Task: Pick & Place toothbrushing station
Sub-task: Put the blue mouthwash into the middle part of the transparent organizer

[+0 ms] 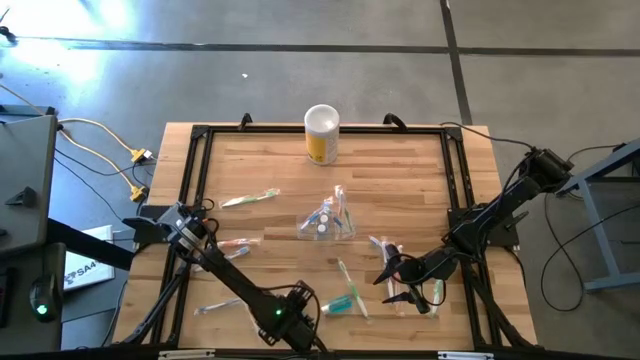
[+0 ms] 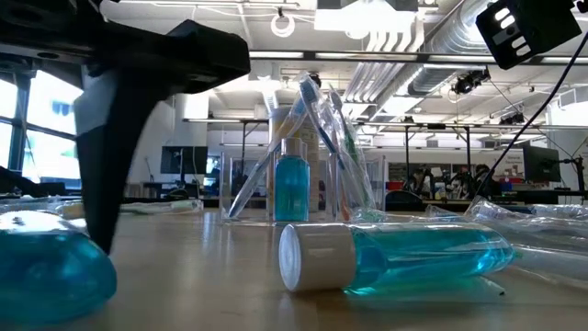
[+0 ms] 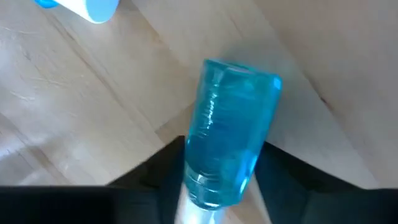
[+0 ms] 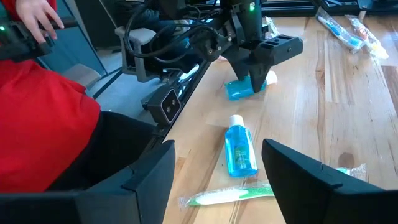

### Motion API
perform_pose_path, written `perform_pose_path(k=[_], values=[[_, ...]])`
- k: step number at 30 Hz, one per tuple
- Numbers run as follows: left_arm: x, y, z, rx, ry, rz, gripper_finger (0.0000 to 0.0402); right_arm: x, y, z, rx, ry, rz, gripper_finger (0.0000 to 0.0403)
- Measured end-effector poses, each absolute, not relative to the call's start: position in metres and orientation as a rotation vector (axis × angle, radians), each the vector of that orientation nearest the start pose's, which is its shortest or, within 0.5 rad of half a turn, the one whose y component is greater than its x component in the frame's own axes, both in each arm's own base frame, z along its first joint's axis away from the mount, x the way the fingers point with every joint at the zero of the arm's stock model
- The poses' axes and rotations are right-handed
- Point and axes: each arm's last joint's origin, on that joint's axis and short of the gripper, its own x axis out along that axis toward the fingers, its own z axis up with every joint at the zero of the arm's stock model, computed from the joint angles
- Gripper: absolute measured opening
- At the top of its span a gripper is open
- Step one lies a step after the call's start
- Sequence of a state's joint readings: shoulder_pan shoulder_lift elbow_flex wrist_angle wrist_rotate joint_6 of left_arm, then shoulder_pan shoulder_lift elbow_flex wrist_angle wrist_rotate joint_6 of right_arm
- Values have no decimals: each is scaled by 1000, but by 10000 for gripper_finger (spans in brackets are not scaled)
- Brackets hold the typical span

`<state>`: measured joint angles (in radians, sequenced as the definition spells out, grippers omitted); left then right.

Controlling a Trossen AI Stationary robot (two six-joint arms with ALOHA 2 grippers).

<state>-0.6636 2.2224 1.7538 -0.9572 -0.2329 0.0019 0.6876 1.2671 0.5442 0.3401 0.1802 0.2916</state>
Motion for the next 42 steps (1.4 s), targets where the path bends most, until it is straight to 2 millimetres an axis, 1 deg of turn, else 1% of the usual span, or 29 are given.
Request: perform_pose_path(k=[4,6,10,12,14,17,20,22,24,27,30,33,38,42], values=[[353,-267,161,612,1268,-337,81,199,157,202,120,420,444,233],[356,-266,161,613,1242,-313,49,199,157,202,120,420,444,233],[355,-263,165,609,1256,-309,48,199,157,202,120,421,444,233],[354,-264,172,622,1270,-315,48,199,157,202,120,421,444,233],[356,-266,187,649,1250,-291,48,199,157,202,124,421,443,233],[360,-269,221,682,1166,-222,48,199,157,202,136,423,436,233],[368,-272,255,687,1022,-112,48,200,157,202,136,421,430,233],[374,-277,283,613,882,-27,48,200,157,202,136,421,430,233],[381,-281,309,485,738,26,48,200,157,202,136,420,430,233],[392,-288,339,302,503,75,48,200,157,203,118,409,435,233],[401,-295,358,226,317,76,48,201,158,207,118,361,447,233],[404,-298,373,207,193,67,48,202,160,216,119,268,475,233],[408,-297,384,207,90,70,48,199,168,235,48,49,533,233],[413,-291,387,198,68,87,48,194,173,248,-103,-134,535,230]])
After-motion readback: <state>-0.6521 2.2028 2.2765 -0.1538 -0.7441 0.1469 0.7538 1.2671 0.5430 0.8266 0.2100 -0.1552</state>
